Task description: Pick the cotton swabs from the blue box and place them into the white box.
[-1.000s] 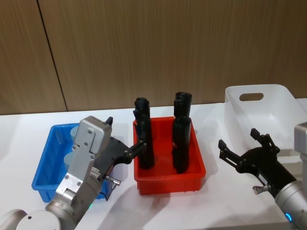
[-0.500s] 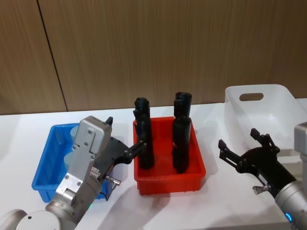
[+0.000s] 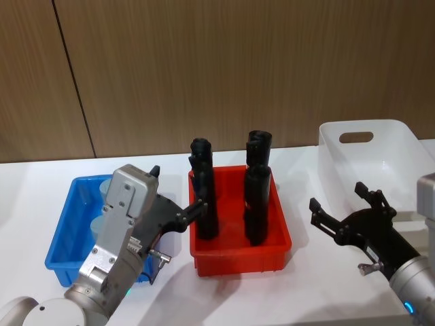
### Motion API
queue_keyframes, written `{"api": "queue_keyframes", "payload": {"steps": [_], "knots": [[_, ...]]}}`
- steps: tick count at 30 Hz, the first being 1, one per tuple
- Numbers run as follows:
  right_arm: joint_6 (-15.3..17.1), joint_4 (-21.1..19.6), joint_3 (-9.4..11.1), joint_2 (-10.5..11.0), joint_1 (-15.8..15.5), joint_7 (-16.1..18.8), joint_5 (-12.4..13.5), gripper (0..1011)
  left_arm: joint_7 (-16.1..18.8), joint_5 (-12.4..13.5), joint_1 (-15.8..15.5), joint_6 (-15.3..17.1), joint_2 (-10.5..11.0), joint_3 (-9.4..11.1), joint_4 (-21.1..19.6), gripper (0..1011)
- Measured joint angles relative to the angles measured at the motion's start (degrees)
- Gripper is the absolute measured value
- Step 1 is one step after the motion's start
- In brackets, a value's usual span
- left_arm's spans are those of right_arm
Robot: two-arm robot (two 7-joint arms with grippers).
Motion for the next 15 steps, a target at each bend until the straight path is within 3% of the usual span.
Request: {"api": "queue_keyframes", "payload": {"steps": [15], "knots": [[0.0, 0.0, 0.0, 0.0, 0.0, 0.0, 0.0, 1002, 0.0, 0.0, 0.0, 0.0, 0.0, 0.0, 0.0, 1004]]}}
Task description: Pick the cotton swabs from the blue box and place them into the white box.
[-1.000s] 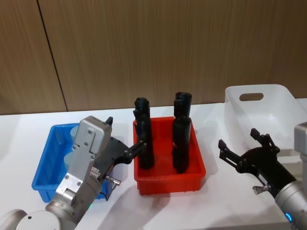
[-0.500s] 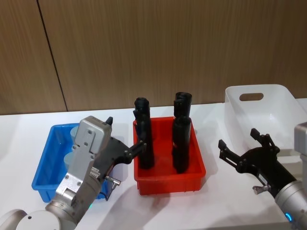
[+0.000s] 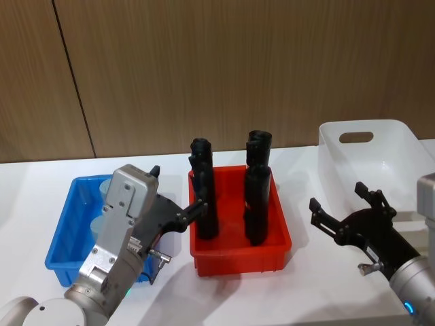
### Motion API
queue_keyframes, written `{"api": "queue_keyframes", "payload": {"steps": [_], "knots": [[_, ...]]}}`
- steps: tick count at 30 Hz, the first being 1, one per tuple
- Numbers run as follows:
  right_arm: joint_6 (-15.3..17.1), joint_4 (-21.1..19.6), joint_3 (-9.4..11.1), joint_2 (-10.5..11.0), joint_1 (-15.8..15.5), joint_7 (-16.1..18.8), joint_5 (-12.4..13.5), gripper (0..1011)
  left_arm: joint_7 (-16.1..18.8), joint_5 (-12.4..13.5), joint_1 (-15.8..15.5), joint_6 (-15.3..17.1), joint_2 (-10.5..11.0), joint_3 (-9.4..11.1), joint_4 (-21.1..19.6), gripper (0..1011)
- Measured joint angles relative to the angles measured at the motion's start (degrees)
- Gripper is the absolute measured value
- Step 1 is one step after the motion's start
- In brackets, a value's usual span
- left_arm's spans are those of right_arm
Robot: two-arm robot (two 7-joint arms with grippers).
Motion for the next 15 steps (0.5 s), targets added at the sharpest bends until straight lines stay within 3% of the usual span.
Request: {"api": "queue_keyframes", "payload": {"steps": [7, 15], "knots": [[0.0, 0.0, 0.0, 0.0, 0.0, 0.0, 0.0, 1002, 0.0, -0.2, 0.0, 0.1, 0.0, -0.1, 0.0, 1004], [0.0, 0.0, 0.0, 0.0, 0.0, 0.0, 0.0, 1002, 0.7, -2.2, 0.3, 1.1, 0.4, -0.9, 0.2, 1004]]}}
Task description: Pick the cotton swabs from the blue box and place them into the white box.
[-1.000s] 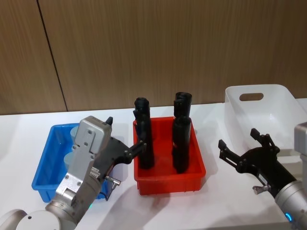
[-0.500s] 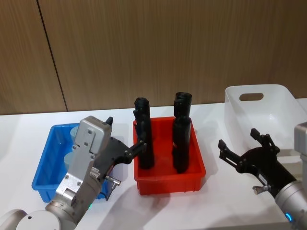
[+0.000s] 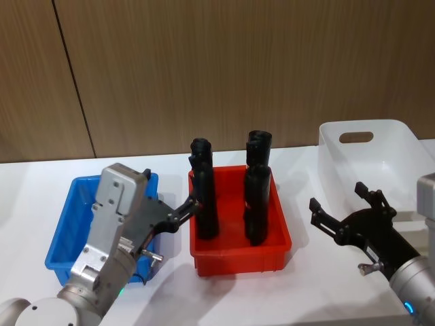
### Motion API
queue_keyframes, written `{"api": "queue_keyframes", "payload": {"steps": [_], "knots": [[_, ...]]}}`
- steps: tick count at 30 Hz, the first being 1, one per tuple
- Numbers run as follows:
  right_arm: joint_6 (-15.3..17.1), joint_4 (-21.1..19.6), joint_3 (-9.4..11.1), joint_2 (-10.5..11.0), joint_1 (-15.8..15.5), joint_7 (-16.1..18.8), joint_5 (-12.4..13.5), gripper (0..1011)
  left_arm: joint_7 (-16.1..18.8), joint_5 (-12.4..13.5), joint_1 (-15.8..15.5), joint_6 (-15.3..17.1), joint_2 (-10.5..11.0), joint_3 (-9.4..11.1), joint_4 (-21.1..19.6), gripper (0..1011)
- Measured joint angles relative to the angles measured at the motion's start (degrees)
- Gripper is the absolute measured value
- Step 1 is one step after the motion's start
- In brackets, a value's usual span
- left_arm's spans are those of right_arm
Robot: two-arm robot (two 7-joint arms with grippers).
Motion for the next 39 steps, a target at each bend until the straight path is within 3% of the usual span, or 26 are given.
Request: {"api": "queue_keyframes", "payload": {"steps": [12, 29, 39], "knots": [[0.0, 0.0, 0.0, 0.0, 0.0, 0.0, 0.0, 1002, 1.6, -3.8, 0.7, 1.3, 0.8, -1.4, 0.8, 1004], [0.0, 0.0, 0.0, 0.0, 0.0, 0.0, 0.0, 1002, 7.9, -12.7, 2.2, 5.3, 2.7, -5.0, 1.7, 1004], [0.0, 0.0, 0.0, 0.0, 0.0, 0.0, 0.0, 1002, 7.9, -15.2, 1.4, 7.5, 2.8, -6.3, 3.9, 1004]]}}
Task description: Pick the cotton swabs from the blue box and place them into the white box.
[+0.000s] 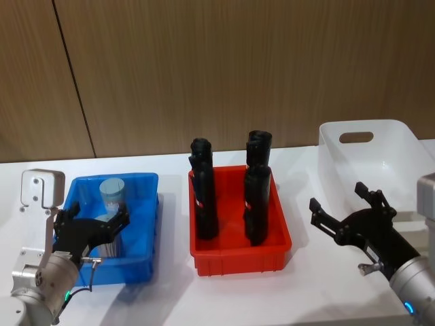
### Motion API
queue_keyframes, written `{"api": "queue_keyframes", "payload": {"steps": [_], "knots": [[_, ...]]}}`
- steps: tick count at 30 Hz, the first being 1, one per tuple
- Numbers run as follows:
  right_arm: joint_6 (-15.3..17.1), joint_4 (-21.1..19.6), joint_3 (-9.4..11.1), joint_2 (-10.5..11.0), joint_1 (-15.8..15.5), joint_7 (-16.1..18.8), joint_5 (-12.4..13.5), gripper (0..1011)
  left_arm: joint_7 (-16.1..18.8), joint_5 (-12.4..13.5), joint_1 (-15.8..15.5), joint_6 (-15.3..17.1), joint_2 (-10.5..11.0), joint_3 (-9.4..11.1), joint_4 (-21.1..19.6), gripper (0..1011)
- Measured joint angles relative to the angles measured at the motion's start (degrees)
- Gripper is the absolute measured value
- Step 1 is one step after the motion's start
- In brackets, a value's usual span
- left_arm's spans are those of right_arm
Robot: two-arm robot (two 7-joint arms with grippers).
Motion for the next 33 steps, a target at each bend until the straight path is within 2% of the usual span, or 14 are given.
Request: {"api": "queue_keyframes", "payload": {"steps": [18, 33], "knots": [[0.0, 0.0, 0.0, 0.0, 0.0, 0.0, 0.0, 1002, -6.4, -0.8, -4.3, 4.1, -0.8, -1.6, 7.0, 1004], [0.0, 0.0, 0.0, 0.0, 0.0, 0.0, 0.0, 1002, -8.8, -0.5, -6.1, 5.3, -1.1, -2.4, 10.5, 1004]]}}
